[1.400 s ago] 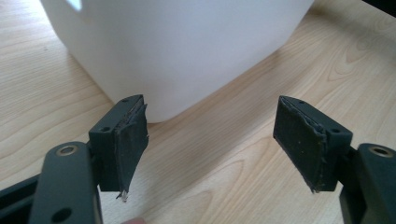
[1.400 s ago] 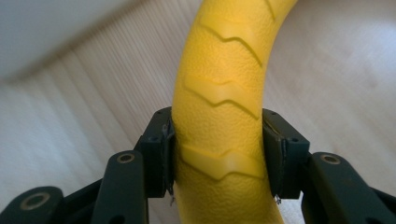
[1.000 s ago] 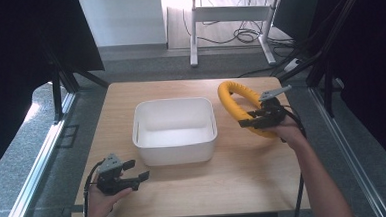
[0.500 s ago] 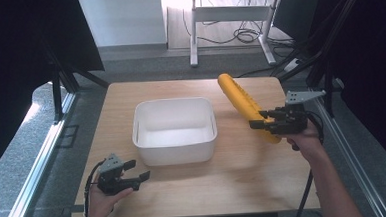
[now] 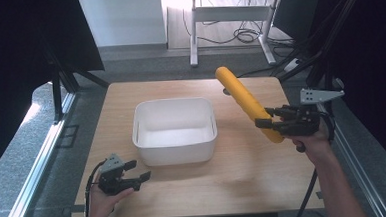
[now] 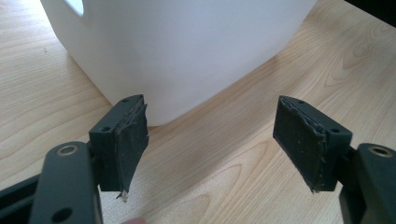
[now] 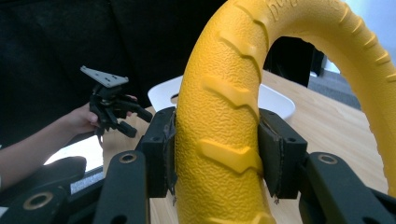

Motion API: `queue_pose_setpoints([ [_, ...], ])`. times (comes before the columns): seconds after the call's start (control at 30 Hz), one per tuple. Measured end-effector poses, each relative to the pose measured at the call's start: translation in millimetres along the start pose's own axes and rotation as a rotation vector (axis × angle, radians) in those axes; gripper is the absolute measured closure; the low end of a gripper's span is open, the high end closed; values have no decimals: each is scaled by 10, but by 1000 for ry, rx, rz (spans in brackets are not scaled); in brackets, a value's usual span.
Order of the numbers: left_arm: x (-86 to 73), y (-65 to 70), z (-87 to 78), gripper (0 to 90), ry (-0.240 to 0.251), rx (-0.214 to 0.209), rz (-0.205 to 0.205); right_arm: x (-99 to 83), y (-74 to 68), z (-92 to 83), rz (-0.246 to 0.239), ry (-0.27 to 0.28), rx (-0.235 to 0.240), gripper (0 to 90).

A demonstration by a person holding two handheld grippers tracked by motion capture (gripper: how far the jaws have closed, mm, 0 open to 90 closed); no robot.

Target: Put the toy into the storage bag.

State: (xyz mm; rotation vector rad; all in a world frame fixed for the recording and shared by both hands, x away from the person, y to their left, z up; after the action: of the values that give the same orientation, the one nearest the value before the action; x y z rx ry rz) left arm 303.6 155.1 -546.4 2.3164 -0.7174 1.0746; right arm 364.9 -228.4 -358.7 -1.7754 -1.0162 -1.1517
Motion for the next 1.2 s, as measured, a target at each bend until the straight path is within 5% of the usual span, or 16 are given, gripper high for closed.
queue_pose_setpoints([
  [0.57,-6,16,16,264,-5,-3,2,382,-341,95,-77,59,67,526],
  [1.2,-2,23,12,264,-3,-4,1,445,-297,89,-84,41,25,526],
])
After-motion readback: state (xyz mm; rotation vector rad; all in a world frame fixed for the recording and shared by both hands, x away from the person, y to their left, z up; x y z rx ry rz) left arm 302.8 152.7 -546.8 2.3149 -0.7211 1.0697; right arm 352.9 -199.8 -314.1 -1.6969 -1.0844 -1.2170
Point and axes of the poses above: each handheld gripper's, and its own axes: z roughly forward along the jaws, x roughly out of its top, y roughly to its right, the point moved 9 cm from there along z, roughly forward along the jaws, and after that the axes turned 1 degree about -y, right-handed, at the moved point
